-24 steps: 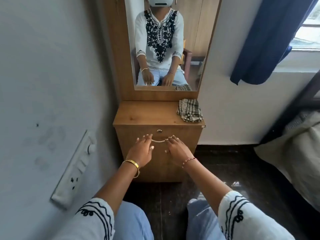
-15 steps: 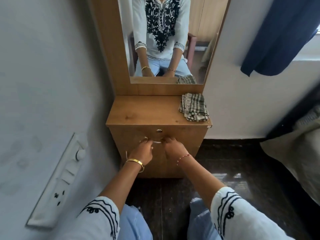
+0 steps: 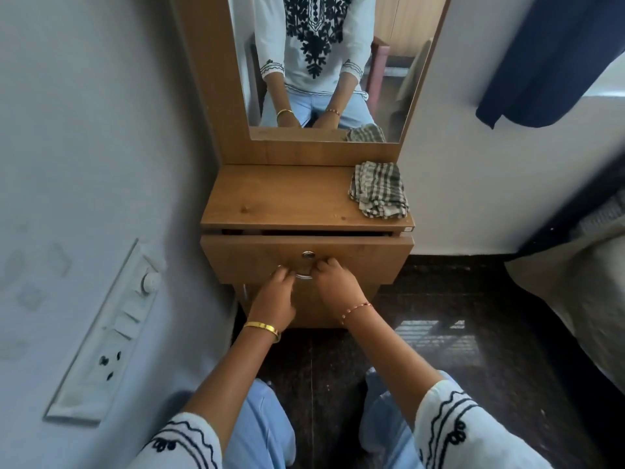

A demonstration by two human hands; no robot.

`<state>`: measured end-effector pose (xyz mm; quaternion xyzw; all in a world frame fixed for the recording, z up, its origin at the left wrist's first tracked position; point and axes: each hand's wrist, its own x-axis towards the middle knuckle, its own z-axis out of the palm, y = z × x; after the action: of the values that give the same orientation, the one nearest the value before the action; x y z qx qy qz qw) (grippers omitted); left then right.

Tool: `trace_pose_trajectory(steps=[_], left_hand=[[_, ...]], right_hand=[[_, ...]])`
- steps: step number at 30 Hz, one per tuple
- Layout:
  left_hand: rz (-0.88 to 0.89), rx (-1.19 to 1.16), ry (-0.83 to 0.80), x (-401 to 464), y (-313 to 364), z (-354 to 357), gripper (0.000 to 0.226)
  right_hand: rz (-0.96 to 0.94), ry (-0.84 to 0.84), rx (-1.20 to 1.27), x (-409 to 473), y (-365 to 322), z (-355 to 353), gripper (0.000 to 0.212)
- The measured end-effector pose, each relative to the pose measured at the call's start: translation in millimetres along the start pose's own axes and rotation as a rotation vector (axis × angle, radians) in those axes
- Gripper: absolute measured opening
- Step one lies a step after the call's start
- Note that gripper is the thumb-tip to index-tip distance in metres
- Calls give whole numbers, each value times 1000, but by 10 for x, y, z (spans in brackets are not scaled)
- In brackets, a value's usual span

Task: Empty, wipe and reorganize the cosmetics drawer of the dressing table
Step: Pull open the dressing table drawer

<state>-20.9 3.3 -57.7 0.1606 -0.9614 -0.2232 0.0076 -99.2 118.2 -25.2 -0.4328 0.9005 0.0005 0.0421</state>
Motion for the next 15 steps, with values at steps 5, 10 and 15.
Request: trace_pose_trajectory(steps=[5,10,15], left_hand=[[24,-55,136,-500,50,105,48],[89,-73,209,-908,71,149,41],[124,-34,230,-1260,73,176,41]], right_hand=[[-6,84,43,-460,-159,131,30],[18,209,87,-814,-351,215,25],[11,161,109,-1161,-527,211,13]])
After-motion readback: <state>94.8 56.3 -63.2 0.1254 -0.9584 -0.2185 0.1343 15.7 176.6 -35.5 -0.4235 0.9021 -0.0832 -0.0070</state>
